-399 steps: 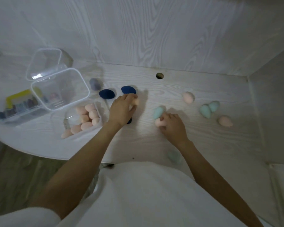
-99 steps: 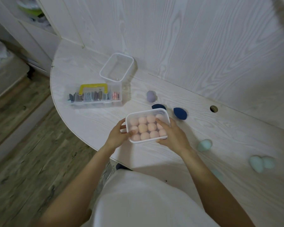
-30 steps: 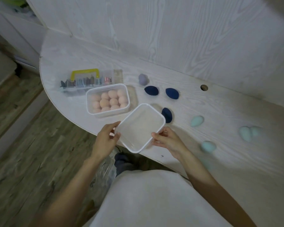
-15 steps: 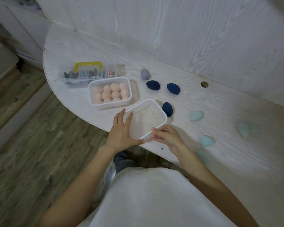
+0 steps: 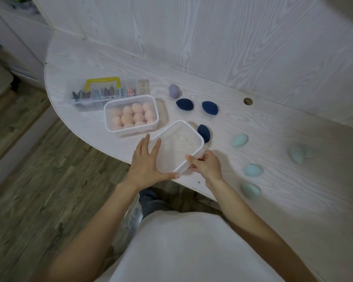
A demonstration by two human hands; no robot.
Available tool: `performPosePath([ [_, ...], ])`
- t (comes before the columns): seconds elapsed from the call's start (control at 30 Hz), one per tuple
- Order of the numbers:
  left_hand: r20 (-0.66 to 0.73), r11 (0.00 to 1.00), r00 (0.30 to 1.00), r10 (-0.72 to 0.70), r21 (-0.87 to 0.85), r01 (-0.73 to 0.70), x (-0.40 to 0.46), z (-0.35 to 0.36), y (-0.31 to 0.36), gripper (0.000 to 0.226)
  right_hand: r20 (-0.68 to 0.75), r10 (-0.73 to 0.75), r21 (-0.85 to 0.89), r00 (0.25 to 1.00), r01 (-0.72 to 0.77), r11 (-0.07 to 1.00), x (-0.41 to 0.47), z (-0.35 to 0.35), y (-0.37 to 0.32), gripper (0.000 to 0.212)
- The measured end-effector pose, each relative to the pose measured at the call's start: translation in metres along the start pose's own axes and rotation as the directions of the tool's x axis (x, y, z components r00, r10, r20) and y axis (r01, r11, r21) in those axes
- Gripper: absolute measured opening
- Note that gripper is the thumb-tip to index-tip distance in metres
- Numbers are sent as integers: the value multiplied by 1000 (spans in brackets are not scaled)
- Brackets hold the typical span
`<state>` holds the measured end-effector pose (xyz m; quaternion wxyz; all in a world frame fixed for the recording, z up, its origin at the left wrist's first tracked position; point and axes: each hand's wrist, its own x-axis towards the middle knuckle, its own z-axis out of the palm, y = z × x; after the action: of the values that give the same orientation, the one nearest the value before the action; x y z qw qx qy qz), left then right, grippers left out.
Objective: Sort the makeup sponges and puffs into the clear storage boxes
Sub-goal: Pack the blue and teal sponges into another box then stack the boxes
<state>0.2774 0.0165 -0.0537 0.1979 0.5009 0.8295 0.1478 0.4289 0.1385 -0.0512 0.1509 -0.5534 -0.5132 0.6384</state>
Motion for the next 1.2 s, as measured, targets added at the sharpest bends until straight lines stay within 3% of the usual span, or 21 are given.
performPosePath([
  [0.13, -130, 958, 951, 281, 92, -270, -11, 4, -3, 99, 55, -33, 5, 998, 33, 999, -3, -6, -9, 25],
  [0.23, -285, 949, 910, 303, 1, -316, -14, 2, -6, 68, 3, -133, -164, 991, 132, 978, -2, -13, -14, 34],
  [0.3, -320, 944, 910, 262, -110, -310, -13, -3, -8, 59, -27, -211, -226, 977, 200, 953, 3, -17, -16, 28],
  [0.43, -289, 901, 952, 99, -379, -208, -13, -21, -7, 51, 144, -362, -437, 921, 387, 812, 17, -13, -14, 21],
  [0.5, -291, 848, 957, -1, -507, -154, -9, -32, -5, 43, 173, -377, -515, 910, 410, 753, 24, -9, -11, 16],
  [0.63, -251, 643, 917, -310, -766, 8, 20, -50, -17, 44, 157, -314, -431, 936, 351, 831, 29, -12, -11, 32],
  [0.7, -214, 633, 882, -420, -765, 116, 40, -60, -23, 51, 167, -317, -446, 934, 358, 820, 28, -14, -10, 40],
  [0.83, -210, 714, 813, -543, -625, 315, 68, -66, -33, 63, 141, -366, -523, 920, 383, 762, 23, -13, -6, 41],
  [0.9, -182, 666, 794, -580, -667, 334, 75, -67, -34, 61, 118, -390, -585, 913, 382, 716, 21, -12, -5, 43],
  [1.03, -145, 423, 803, -578, -895, 143, 65, -65, -26, 47, 26, -445, -666, 895, 347, 660, 15, -10, 0, 46],
  [1.13, -210, 540, 810, -548, -828, 150, 34, -47, -23, 52, 10, -466, -694, 885, 342, 634, 14, -7, 3, 46],
  [1.2, -166, 580, 838, -520, -789, 203, 16, -31, -21, 51, 32, -452, -681, 892, 350, 643, 14, -7, 3, 45],
])
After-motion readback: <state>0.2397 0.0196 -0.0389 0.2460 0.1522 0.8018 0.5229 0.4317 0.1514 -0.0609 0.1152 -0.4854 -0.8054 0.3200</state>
